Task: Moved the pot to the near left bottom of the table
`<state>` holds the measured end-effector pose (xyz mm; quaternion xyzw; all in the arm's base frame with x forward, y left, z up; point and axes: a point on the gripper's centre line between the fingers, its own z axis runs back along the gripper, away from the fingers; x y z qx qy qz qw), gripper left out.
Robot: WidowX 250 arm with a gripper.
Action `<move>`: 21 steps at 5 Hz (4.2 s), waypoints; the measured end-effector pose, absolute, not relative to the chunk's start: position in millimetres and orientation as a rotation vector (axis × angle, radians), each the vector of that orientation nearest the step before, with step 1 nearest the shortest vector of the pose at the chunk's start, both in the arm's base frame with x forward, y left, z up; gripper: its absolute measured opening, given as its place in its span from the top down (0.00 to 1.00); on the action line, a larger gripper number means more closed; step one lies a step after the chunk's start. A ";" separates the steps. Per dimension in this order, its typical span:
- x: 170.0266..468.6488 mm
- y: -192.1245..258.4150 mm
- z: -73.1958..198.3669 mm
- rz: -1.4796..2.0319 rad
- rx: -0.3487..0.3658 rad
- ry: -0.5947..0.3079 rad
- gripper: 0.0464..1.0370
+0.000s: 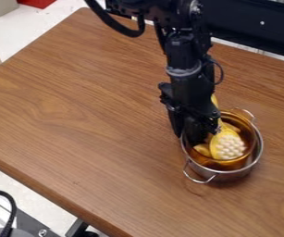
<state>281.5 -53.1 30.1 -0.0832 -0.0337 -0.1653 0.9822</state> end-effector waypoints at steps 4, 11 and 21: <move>284.8 -43.0 28.7 -0.310 -0.160 -0.083 0.98; 300.2 132.6 56.6 -0.042 -0.121 -0.089 0.98; 274.4 160.8 45.6 -0.036 -0.069 -0.049 0.04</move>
